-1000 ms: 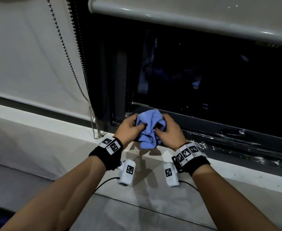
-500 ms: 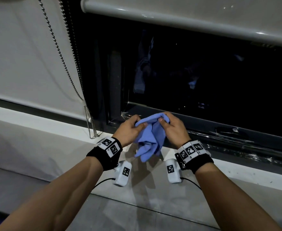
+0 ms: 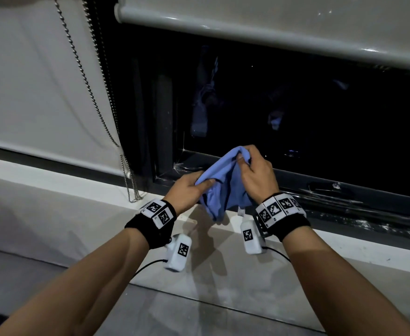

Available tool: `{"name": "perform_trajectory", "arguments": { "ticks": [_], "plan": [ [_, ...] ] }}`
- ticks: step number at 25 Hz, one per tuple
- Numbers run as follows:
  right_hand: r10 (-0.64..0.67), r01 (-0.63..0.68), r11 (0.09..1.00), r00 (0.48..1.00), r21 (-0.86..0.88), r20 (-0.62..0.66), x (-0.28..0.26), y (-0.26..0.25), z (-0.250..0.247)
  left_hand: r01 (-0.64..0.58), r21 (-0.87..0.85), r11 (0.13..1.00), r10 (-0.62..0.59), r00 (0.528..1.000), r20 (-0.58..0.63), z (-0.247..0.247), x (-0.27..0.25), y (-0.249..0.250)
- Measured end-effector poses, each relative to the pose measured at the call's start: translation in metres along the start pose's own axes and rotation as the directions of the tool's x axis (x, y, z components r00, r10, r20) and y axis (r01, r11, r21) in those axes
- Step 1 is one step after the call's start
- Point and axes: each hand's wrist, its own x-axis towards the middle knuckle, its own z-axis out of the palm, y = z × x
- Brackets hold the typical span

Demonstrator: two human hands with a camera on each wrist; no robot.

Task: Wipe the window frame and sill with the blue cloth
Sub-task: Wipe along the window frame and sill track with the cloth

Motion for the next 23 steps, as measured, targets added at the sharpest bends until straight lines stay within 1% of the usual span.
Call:
{"name": "perform_trajectory", "arguments": {
  "ticks": [1,2,3,5,6,7,8,9,10,11,12,13,14,15,16,17,18,19,20,21,22,23],
  "plan": [
    [0.019,-0.019,1.000,1.000,0.004,-0.015,-0.001,0.001,0.000,-0.025,-0.007,1.000,0.025,0.999,-0.036,0.000,-0.002,0.003],
    [0.039,-0.038,0.999,0.999,0.034,-0.022,-0.001,0.001,0.000,-0.036,-0.049,0.998,0.031,0.995,-0.097,0.000,0.000,0.004],
    [0.063,-0.061,0.995,0.998,0.079,-0.024,0.000,0.005,0.002,-0.028,-0.115,0.993,0.010,0.987,-0.159,0.000,0.001,0.006],
    [0.146,-0.140,0.969,0.989,0.205,-0.012,0.004,0.013,0.008,0.016,-0.294,0.956,-0.091,0.966,-0.244,-0.001,0.002,0.011],
    [0.199,-0.199,0.931,0.979,0.304,0.033,0.004,0.014,0.009,0.026,-0.371,0.928,-0.134,0.953,-0.270,-0.001,0.004,0.010],
    [0.232,-0.259,0.878,0.966,0.403,0.116,0.003,0.017,0.010,0.032,-0.427,0.904,-0.172,0.941,-0.293,-0.002,0.005,0.010],
    [0.237,-0.316,0.823,0.946,0.472,0.221,-0.001,0.018,0.009,0.037,-0.466,0.884,-0.195,0.935,-0.296,-0.002,0.005,0.009],
    [0.219,-0.356,0.795,0.923,0.491,0.316,-0.006,0.017,0.007,0.044,-0.512,0.858,-0.216,0.935,-0.282,-0.003,0.006,0.007],
    [0.193,-0.379,0.783,0.902,0.494,0.386,-0.011,0.017,0.005,0.062,-0.555,0.829,-0.234,0.941,-0.243,-0.003,0.004,0.009],
    [0.190,-0.394,0.772,0.892,0.500,0.410,-0.015,0.018,0.004,0.094,-0.584,0.806,-0.233,0.958,-0.168,-0.003,0.003,0.008],
    [0.199,-0.397,0.753,0.898,0.524,0.393,-0.018,0.017,0.002,0.119,-0.566,0.816,-0.195,0.978,-0.076,-0.002,-0.001,0.009],
    [0.219,-0.392,0.732,0.910,0.557,0.353,-0.019,0.018,0.000,0.138,-0.507,0.851,-0.149,0.989,0.019,0.000,-0.005,0.011],
    [0.225,-0.378,0.710,0.921,0.593,0.318,-0.019,0.019,-0.002,0.146,-0.440,0.886,-0.124,0.989,0.079,0.002,-0.008,0.012],
    [0.216,-0.365,0.684,0.928,0.631,0.303,-0.019,0.022,-0.006,0.129,-0.396,0.909,-0.107,0.991,0.078,0.003,-0.010,0.010],
    [0.183,-0.346,0.661,0.935,0.666,0.305,-0.019,0.026,-0.011,0.091,-0.393,0.915,-0.084,0.996,0.037,0.003,-0.009,0.008],
    [0.141,-0.313,0.661,0.944,0.682,0.297,-0.019,0.032,-0.017,0.033,-0.422,0.906,-0.044,0.999,-0.016,0.001,-0.009,0.009],
    [0.101,-0.260,0.681,0.959,0.685,0.263,-0.019,0.034,-0.023,-0.041,-0.438,0.898,0.017,0.998,-0.059,-0.002,-0.006,0.012],
    [0.088,-0.207,0.720,0.974,0.662,0.208,-0.020,0.034,-0.029,-0.119,-0.435,0.892,0.091,0.992,-0.085,-0.006,-0.004,0.015],
    [0.077,-0.153,0.760,0.986,0.632,0.147,-0.019,0.035,-0.033,-0.185,-0.389,0.903,0.162,0.983,-0.092,-0.009,-0.003,0.020],
    [0.057,-0.101,0.793,0.994,0.601,0.091,-0.017,0.036,-0.036,-0.243,-0.295,0.924,0.223,0.970,-0.098,-0.012,-0.003,0.025],
    [0.007,-0.041,0.813,0.998,0.581,0.060,-0.015,0.034,-0.039,-0.294,-0.174,0.940,0.279,0.954,-0.106,-0.012,-0.003,0.032],
    [-0.037,0.002,0.829,0.998,0.559,0.051,-0.015,0.029,-0.040,-0.340,-0.085,0.937,0.330,0.937,-0.114,-0.012,-0.003,0.035]
  ]
}}
